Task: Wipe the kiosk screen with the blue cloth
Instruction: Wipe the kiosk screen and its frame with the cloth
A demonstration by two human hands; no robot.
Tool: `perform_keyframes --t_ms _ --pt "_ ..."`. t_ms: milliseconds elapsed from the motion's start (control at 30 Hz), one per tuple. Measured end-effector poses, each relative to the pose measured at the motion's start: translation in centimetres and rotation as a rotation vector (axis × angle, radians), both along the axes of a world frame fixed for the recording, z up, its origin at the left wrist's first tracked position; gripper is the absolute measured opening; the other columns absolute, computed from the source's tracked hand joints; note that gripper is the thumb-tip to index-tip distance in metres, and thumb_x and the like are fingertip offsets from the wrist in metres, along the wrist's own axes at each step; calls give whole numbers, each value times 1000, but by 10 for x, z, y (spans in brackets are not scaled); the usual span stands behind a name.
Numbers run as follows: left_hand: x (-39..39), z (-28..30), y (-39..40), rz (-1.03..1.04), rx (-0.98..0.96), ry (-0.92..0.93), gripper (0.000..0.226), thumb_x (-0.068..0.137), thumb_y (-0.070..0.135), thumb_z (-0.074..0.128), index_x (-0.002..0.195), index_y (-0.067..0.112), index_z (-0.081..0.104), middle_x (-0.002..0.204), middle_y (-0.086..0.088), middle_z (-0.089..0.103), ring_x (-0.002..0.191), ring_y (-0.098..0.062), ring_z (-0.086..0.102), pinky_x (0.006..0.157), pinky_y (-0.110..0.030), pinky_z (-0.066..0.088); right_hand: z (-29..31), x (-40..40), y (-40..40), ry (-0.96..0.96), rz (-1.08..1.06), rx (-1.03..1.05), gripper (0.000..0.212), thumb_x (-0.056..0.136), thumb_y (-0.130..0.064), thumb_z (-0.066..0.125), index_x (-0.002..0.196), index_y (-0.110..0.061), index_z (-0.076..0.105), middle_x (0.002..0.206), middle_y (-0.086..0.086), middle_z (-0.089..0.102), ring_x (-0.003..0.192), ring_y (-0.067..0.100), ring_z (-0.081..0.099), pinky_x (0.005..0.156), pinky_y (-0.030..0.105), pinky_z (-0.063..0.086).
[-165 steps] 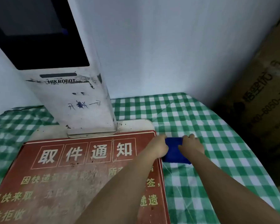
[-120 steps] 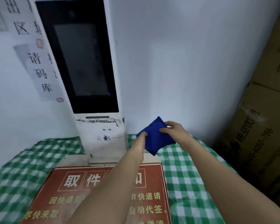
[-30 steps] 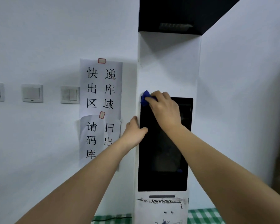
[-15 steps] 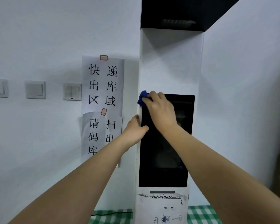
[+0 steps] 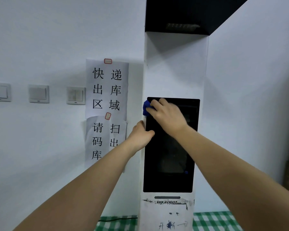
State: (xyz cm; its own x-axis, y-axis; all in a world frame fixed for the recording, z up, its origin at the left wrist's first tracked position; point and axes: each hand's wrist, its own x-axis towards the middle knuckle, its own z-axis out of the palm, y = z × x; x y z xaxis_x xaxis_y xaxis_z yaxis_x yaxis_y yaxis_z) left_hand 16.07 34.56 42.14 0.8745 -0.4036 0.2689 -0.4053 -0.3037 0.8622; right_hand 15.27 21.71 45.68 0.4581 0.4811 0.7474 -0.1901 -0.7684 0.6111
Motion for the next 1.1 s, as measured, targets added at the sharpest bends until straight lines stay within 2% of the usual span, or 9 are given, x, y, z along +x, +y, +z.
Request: perform_keyframes --t_ms 67,167,333,467,567,700,833,967,1100 --pt "0 1 0 -9 15 0 47 92 12 45 138 8 34 121 -1 45 86 -10 46 63 -18 38 13 1 -1 -29 -27 51 35 51 -4 81 84 -12 72 83 6 62 67 25 57 44 26 30" --pt "-2 2 -2 7 20 12 49 90 14 47 137 7 36 123 -6 49 91 -13 48 64 -21 39 5 7 9 -50 1 219 36 48 -1 80 82 -11 70 81 7 62 66 25 56 42 23 26" --pt "0 1 -5 -1 7 40 45 83 13 47 127 7 42 105 -9 52 74 -12 51 58 -23 39 -18 3 1 55 42 -2 39 46 -1 82 83 -10 70 81 7 60 67 25 55 44 28 37" --pt "1 2 -4 -6 0 59 47 83 15 49 129 8 42 122 -11 54 97 -19 57 61 -22 41 6 3 2 -20 -15 105 38 47 -2 81 83 -12 71 81 5 62 67 24 56 44 26 31" --pt "2 2 -4 -22 11 65 51 86 14 49 135 8 36 126 -9 51 98 -17 54 59 -19 39 -1 8 4 -61 23 235 42 49 3 79 89 -10 70 87 7 63 71 25 57 43 25 32" --pt "4 3 -5 -15 13 53 53 86 14 50 136 12 33 127 -9 48 84 -10 51 60 -19 37 -12 5 0 8 64 64 42 47 2 80 86 -9 70 84 7 61 68 25 56 43 26 34" --pt "4 6 -7 -18 27 74 57 83 18 52 136 11 33 129 -10 47 105 -20 53 62 -23 39 8 -2 -7 -19 23 75 43 47 1 81 87 -10 71 84 7 63 67 25 57 43 25 34" --pt "5 6 -7 -19 81 81 62 84 18 52 141 14 28 133 -9 46 114 -25 51 75 -26 44 1 2 -15 -127 0 320 46 47 7 80 89 -10 71 87 7 63 67 26 55 41 22 26" --pt "7 6 -5 -14 103 79 62 86 16 51 143 15 26 134 -12 46 126 -33 47 101 -41 44 -5 9 -9 -240 52 504 27 61 2 77 84 -10 70 82 8 60 65 25 55 41 20 23"
